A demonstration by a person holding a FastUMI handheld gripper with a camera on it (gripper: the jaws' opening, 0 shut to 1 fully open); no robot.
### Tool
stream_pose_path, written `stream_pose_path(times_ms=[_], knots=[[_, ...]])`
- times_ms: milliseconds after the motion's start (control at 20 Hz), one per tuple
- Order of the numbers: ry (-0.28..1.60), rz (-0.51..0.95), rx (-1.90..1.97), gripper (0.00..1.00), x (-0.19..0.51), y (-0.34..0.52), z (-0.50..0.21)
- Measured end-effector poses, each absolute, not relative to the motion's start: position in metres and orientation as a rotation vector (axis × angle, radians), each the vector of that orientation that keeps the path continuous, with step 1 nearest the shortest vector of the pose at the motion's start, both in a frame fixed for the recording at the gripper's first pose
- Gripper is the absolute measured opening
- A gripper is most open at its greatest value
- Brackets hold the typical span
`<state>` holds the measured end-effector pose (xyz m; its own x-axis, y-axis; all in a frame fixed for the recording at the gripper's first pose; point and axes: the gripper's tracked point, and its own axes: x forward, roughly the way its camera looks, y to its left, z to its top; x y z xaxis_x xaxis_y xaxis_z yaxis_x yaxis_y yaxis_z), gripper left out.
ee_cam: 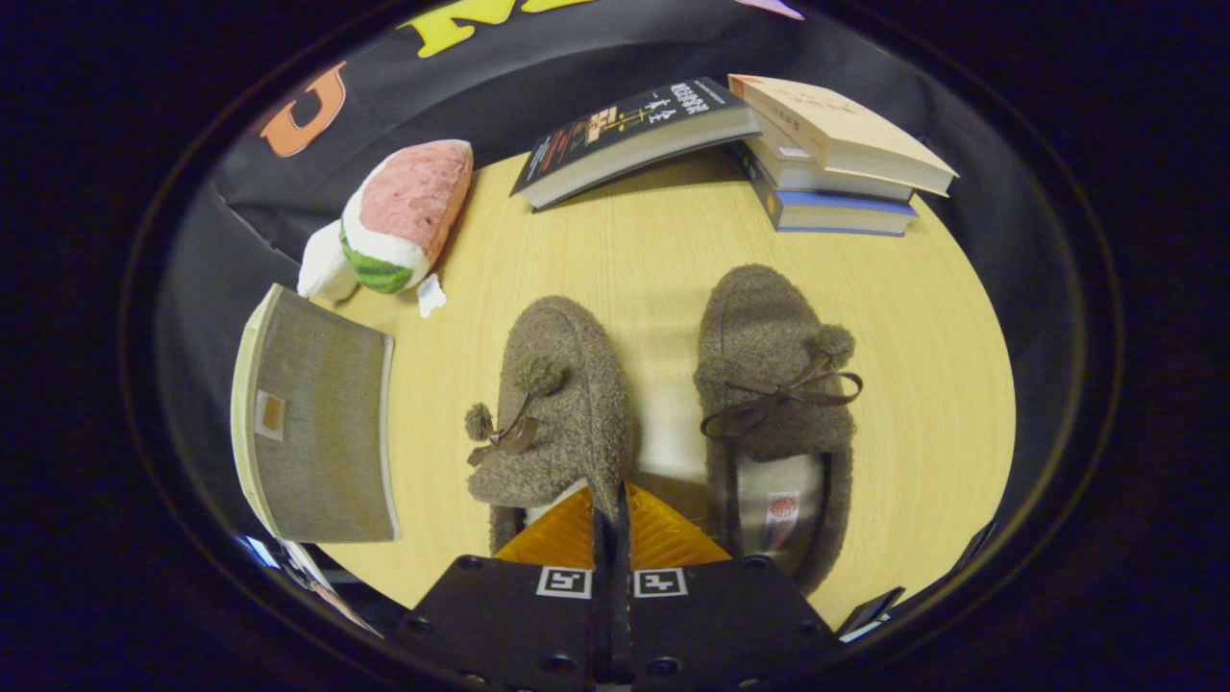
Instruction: Open the storage box then place both shoes into the box .Put the left shoe in first, then the right shoe, with the right side of both shoes facing outward in a uniform manner.
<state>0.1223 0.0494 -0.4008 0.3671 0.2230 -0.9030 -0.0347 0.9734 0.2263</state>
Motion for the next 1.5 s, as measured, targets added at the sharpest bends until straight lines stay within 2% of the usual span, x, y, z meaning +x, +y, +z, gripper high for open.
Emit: stream_pose_path(times_ms=[400, 650, 800, 1150, 1500], knots=[[1.085, 0.236, 0.267, 0.0, 0.105, 0.1, -0.288], [1.027, 0.316, 0.329, 0.01, 0.102, 0.185, -0.223], [1.024, 0.37, 0.336, 0.0, 0.097, 0.244, -0.208], [1.109, 0.376, 0.296, 0.01, 0.097, 0.377, -0.252], [1.214, 0.23, 0.258, 0.01, 0.103, 0.432, -0.347]])
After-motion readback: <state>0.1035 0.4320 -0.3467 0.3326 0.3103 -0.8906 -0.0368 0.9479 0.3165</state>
